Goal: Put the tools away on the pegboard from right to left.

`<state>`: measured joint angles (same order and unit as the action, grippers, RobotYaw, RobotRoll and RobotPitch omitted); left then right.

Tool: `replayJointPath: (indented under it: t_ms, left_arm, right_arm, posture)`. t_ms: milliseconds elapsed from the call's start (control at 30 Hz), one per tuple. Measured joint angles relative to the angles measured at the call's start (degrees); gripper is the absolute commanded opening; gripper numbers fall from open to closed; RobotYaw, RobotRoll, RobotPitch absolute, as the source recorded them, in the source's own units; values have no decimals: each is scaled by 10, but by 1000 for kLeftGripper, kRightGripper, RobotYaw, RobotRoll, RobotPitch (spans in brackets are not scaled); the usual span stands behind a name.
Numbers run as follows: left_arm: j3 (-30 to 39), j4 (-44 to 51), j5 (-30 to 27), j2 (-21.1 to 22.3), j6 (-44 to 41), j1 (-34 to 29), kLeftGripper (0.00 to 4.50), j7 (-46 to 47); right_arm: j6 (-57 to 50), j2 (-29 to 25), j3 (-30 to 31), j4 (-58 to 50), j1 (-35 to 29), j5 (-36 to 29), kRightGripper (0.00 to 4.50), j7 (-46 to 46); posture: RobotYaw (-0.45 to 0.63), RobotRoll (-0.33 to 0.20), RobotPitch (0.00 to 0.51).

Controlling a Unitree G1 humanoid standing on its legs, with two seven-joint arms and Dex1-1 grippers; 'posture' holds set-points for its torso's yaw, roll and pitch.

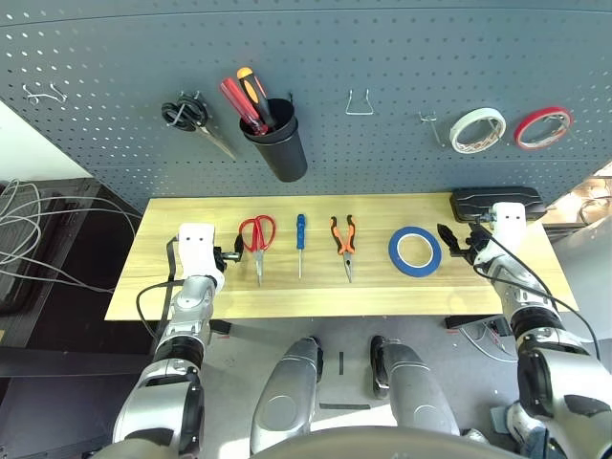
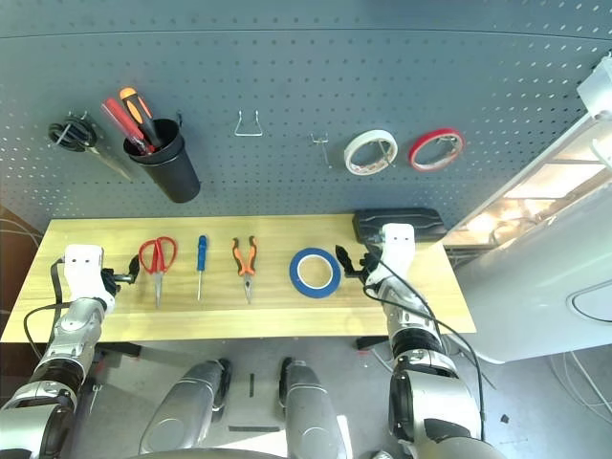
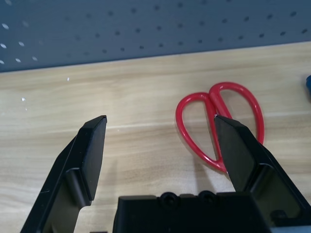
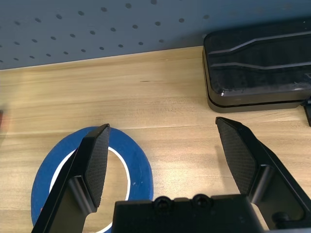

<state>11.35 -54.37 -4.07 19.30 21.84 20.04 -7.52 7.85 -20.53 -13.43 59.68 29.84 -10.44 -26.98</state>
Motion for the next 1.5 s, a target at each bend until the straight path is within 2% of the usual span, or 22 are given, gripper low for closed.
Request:
replayJointPath:
  t_ms: [167,367,467,600,767,1000,1233,1500]
  left_arm:
    - [0,0,0,-1,6,0,4475,-1]
    - [0,-1,-1,-1,14,-1,4475,-7]
    - [0,24,-4,-1,15,-4,4475,-22]
    - [-3,71,-6,1,8,-17,4475,-49]
    - [-12,146,-14,3,-38,-46,4475,-89]
    - [-33,181,-9,-3,-60,-76,4475,-103]
    - [-49,187,-2,-24,-67,-77,4475,-103]
    - [-50,195,-1,-25,-67,-77,4475,-102]
  right_arm:
    - [2,-3,-1,-3,-2,-2,4498,-5]
    - [8,-6,-15,-42,-5,-22,4498,-27]
    - [1,-6,-15,-77,-15,-28,4498,-42]
    - [-61,-6,-4,-99,-19,-28,4498,-61]
    - [-113,-6,15,-122,-15,-24,4498,-72]
    - [-163,-3,48,-88,14,8,4498,-49]
    - [-193,1,60,-89,12,23,4498,-11]
    - [-216,1,74,-94,2,41,4498,17]
  posture:
    - [29,0,222]
    - [30,0,241]
    - [50,0,253]
    - [88,0,256]
    - [127,0,253]
    - [110,0,273]
    - [98,0,292]
    - [99,0,292]
